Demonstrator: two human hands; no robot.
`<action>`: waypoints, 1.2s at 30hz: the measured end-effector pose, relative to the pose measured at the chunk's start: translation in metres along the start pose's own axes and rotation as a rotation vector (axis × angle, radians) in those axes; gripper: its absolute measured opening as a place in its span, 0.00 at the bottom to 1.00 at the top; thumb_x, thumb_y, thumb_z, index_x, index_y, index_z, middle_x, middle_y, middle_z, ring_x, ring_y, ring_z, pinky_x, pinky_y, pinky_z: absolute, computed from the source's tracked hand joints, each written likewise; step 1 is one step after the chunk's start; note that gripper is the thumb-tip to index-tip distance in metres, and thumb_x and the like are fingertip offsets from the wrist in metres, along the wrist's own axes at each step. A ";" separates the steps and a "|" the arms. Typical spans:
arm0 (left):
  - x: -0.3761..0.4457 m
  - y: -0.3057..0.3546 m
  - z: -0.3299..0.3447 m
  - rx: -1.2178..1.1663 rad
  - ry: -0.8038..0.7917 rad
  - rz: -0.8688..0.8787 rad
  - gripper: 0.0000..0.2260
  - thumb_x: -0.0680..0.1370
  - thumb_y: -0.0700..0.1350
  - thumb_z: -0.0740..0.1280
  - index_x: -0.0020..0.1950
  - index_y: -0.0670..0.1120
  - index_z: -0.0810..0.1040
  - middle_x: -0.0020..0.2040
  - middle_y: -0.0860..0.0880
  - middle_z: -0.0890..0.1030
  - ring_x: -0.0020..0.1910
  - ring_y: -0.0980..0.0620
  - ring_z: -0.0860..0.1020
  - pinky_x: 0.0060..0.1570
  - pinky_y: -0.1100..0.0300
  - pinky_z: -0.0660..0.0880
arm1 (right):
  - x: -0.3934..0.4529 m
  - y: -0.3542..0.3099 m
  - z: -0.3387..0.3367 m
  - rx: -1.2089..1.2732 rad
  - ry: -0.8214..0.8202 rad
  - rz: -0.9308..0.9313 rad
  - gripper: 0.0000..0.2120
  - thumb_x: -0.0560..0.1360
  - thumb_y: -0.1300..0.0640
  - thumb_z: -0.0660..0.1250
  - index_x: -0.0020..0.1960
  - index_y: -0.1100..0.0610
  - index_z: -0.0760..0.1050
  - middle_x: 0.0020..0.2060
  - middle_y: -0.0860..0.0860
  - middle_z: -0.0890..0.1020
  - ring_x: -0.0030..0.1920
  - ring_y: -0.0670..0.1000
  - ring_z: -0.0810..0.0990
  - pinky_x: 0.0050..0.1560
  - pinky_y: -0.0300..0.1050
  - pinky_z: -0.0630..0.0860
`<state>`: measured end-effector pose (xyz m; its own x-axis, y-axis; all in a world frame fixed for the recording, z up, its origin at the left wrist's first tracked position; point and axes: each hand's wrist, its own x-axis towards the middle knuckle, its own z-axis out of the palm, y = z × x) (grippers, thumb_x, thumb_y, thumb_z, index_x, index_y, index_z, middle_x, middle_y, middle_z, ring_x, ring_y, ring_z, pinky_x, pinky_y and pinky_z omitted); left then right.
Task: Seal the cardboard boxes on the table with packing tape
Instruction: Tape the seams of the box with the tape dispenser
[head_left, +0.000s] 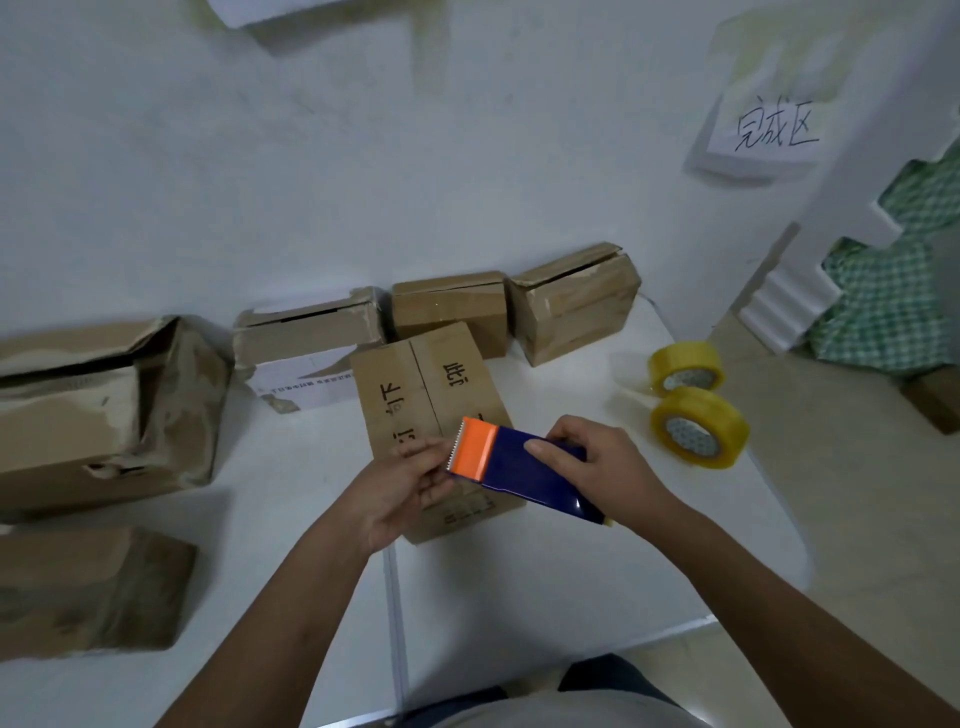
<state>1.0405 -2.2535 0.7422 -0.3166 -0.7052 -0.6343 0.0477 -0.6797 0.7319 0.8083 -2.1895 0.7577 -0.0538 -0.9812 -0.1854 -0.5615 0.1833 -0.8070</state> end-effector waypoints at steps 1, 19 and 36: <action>-0.001 -0.001 -0.001 0.007 0.024 0.012 0.09 0.81 0.42 0.66 0.59 0.42 0.81 0.51 0.45 0.84 0.46 0.54 0.82 0.43 0.63 0.78 | 0.000 -0.001 0.001 0.006 -0.013 -0.002 0.21 0.72 0.35 0.62 0.52 0.51 0.75 0.44 0.44 0.82 0.44 0.44 0.82 0.39 0.35 0.79; 0.001 -0.020 -0.034 0.190 0.484 0.326 0.05 0.79 0.36 0.67 0.45 0.40 0.82 0.39 0.44 0.81 0.40 0.49 0.76 0.45 0.60 0.76 | 0.035 -0.012 0.002 -0.124 -0.197 0.035 0.20 0.73 0.35 0.67 0.52 0.51 0.75 0.42 0.41 0.80 0.42 0.43 0.80 0.37 0.33 0.73; -0.024 -0.082 -0.069 0.135 0.755 0.254 0.06 0.77 0.46 0.72 0.49 0.43 0.81 0.47 0.46 0.83 0.44 0.49 0.79 0.50 0.56 0.78 | 0.052 0.030 -0.055 -0.406 -0.148 0.063 0.22 0.73 0.32 0.64 0.43 0.52 0.78 0.40 0.49 0.82 0.41 0.48 0.80 0.42 0.43 0.76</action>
<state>1.1099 -2.1947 0.6808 0.4157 -0.8138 -0.4061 -0.0981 -0.4840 0.8696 0.7433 -2.2386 0.7542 0.0043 -0.9442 -0.3293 -0.8415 0.1745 -0.5113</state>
